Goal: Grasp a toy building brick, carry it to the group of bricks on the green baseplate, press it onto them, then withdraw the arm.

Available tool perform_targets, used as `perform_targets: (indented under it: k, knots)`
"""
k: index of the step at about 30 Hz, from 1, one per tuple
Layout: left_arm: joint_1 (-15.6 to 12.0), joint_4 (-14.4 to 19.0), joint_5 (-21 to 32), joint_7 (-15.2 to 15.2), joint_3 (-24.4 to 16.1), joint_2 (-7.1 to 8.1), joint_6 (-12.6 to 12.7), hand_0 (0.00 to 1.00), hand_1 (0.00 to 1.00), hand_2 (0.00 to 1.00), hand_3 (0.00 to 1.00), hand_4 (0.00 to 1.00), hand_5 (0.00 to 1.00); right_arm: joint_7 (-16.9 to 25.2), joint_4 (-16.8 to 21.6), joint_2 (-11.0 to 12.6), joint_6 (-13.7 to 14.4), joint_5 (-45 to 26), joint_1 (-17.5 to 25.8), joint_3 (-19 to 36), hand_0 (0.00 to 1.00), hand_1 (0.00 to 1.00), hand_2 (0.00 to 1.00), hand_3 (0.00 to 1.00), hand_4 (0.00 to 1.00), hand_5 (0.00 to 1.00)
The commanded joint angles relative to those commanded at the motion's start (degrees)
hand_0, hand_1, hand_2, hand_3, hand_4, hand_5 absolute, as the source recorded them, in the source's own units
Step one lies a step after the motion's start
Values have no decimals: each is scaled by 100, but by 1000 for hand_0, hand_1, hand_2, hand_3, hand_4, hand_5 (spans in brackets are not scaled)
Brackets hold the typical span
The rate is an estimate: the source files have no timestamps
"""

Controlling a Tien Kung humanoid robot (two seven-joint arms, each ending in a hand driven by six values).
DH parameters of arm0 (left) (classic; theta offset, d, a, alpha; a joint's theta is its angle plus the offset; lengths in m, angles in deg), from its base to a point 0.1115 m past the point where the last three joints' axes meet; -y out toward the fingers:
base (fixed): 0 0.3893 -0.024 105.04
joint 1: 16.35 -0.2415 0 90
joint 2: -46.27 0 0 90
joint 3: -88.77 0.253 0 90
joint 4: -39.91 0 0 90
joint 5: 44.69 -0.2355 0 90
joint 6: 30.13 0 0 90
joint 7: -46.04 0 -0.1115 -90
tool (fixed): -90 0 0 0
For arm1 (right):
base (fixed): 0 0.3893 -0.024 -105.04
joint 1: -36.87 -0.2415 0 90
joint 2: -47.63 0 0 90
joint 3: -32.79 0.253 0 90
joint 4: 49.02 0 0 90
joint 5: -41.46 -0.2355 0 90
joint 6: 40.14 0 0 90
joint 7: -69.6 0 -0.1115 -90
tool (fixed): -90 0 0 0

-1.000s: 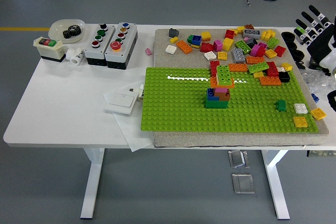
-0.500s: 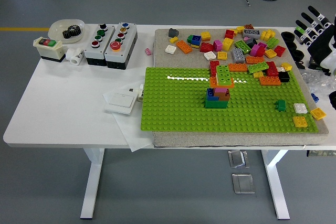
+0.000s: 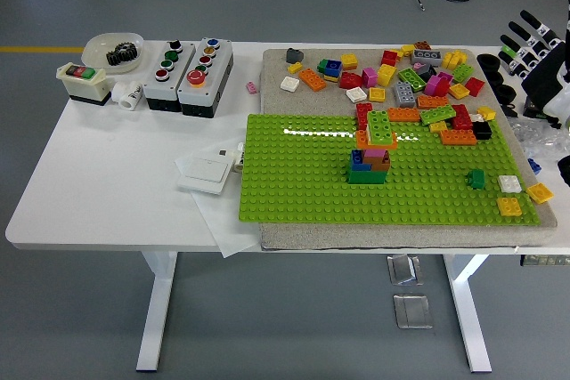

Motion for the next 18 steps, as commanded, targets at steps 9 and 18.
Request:
perform_targets:
  k: [9, 18]
  knots:
    - [10, 0, -12, 7, 13, 4, -14, 860, 785, 785, 608, 678, 611, -6, -6, 3, -15, 14, 9, -9, 966, 867, 883, 879, 998, 998]
    - [-16, 0, -9, 13, 35, 13, -15, 858, 785, 784, 608, 680, 613, -11, -23, -3, -16, 20, 58, -16, 962, 864, 877, 874, 998, 998]
